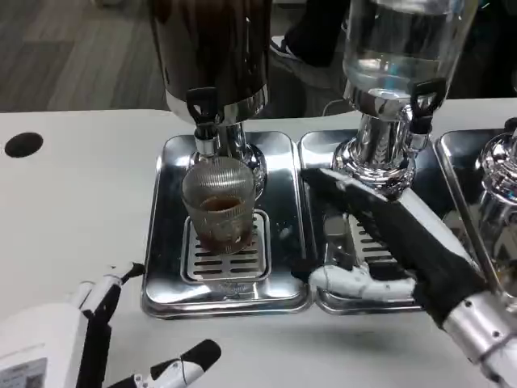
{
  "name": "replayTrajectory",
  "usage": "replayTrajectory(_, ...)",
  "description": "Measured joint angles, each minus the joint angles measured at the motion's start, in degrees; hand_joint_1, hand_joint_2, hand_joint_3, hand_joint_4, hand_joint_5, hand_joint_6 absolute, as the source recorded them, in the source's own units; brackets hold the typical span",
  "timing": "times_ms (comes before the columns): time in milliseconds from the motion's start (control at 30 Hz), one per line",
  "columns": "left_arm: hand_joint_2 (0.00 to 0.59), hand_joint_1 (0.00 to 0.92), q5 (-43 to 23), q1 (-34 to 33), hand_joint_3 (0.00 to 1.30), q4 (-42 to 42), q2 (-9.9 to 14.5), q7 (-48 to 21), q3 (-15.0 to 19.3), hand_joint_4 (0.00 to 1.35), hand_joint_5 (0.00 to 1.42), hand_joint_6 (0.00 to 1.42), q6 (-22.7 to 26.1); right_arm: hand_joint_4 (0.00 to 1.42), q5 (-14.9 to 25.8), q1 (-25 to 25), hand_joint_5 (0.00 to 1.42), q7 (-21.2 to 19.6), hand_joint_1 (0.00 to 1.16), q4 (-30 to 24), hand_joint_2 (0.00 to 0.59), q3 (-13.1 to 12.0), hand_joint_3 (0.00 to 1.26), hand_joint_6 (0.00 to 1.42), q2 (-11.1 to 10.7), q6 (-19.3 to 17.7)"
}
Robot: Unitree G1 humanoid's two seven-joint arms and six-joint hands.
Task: Grasp the cup under the faucet to collect the drink, then remove the cup.
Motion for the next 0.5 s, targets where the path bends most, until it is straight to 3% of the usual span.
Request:
replayTrajectory(200,0.031,0.000,-0.12,3.98,0.29,0.00,-0.02,1.99,0.72,0.24,0.35,0.54,-3.42,0.05,-6.34,-6.62,0.05,-2.58,0.70,0.57,0.093,4.62,0.10,0.01,4.01,6.69)
replayTrajectory(500,0.034,0.000,-1.85,7.53,0.29,-0.57,0.07,3.40,4.18,0.24,0.35,0.54,-6.46,0.05,-10.06,-12.24,0.05,-4.75,0.70,6.22,0.076,7.30,0.10,0.00,6.60,9.90)
